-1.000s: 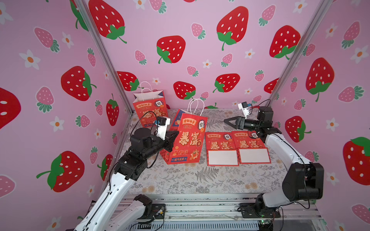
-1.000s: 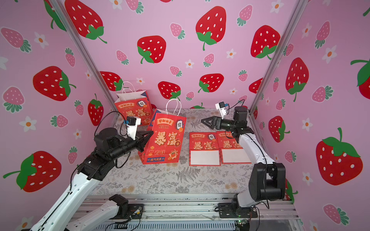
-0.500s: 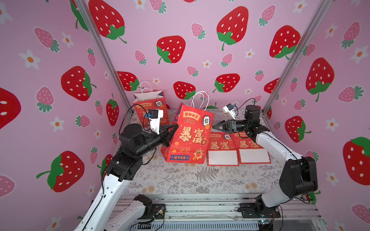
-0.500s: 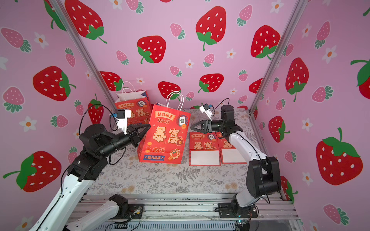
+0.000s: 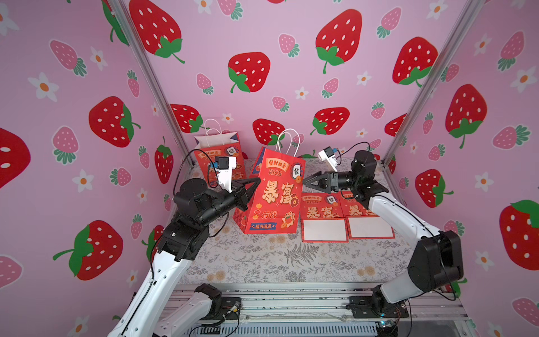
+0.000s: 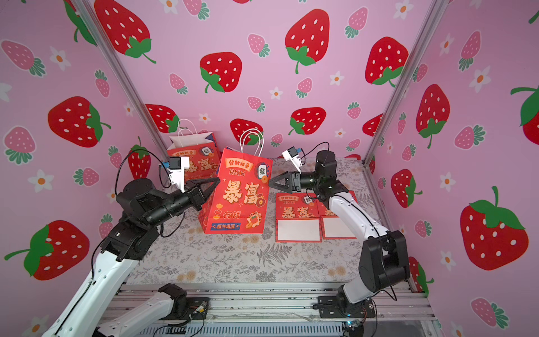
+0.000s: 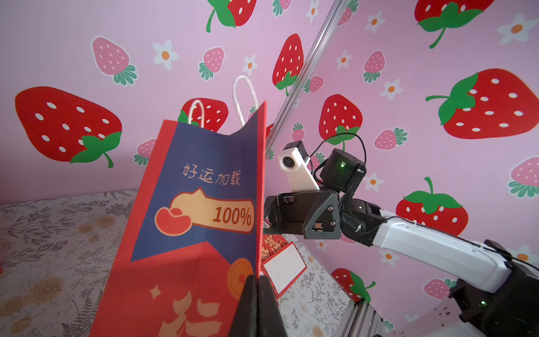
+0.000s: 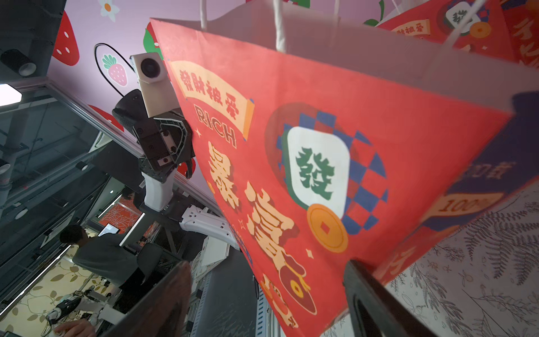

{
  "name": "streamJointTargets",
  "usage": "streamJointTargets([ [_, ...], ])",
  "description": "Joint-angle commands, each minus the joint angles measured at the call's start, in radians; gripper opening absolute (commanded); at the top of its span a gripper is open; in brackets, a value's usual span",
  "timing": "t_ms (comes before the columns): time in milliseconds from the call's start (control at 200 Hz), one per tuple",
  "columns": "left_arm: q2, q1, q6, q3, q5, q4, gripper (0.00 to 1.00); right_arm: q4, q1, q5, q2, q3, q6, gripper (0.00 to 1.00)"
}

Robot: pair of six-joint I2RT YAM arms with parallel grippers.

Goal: Put away the paper bag
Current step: Press the paper bag.

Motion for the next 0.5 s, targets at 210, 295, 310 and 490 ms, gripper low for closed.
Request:
streamJointTargets([
  [210, -0.022, 0.005, -0.055, 0.016, 0.041, 0.127, 0.0, 0.07, 0.071, 0.097, 0.013, 0.047, 0.027, 0.75],
  [295, -0.029, 0.005, -0.052, 0.022, 0.032, 0.122, 0.0, 0.058, 0.068, 0.106, 0.02, 0.047, 0.024, 0.73],
  [310, -0.031, 0.005, -0.049, 0.023, 0.03, 0.117, 0.0, 0.055, 0.065, 0.108, 0.019, 0.046, 0.022, 0.73],
  [490, -0.056, 0.005, -0.02, 0.021, -0.012, 0.083, 0.0, 0.037, 0.028, 0.147, -0.002, 0.025, 0.022, 0.72],
])
